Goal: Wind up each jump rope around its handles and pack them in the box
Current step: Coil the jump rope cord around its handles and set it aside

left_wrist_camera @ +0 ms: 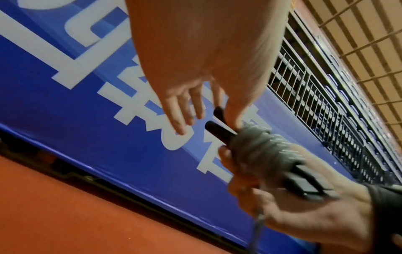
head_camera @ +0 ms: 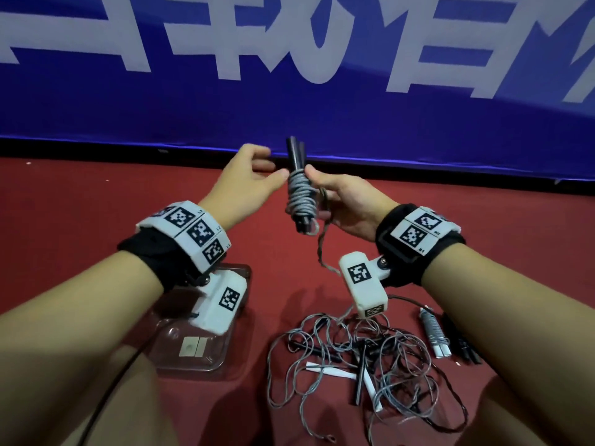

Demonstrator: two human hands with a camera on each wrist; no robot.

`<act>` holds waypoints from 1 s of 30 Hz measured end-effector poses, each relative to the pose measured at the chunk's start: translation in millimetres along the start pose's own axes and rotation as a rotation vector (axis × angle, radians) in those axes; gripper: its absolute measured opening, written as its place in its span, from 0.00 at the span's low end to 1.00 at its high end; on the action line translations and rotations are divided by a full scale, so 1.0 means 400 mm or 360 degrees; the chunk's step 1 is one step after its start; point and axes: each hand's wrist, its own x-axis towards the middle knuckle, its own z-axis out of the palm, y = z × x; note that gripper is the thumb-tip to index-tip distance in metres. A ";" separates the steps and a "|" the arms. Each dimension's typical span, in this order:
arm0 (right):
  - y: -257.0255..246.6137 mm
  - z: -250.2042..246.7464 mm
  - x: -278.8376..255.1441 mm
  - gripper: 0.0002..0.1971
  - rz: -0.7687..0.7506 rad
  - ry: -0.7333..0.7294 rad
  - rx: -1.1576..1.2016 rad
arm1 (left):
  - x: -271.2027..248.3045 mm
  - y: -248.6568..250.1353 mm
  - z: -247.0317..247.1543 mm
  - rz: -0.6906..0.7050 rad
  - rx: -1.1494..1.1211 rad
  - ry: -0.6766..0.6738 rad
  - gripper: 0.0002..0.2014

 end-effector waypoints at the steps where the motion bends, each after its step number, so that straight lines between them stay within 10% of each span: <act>1: 0.003 0.002 0.007 0.13 -0.0107 0.0159 -0.0071 | -0.002 0.007 0.017 -0.0139 -0.0138 -0.0059 0.17; 10: -0.036 -0.012 -0.003 0.13 -0.0365 0.0653 -0.0249 | 0.005 0.022 0.055 0.0062 -0.0419 -0.0097 0.11; 30: -0.023 -0.013 -0.006 0.11 -0.0389 0.0469 -0.0448 | 0.008 0.030 0.085 -0.0313 -0.0606 -0.0057 0.15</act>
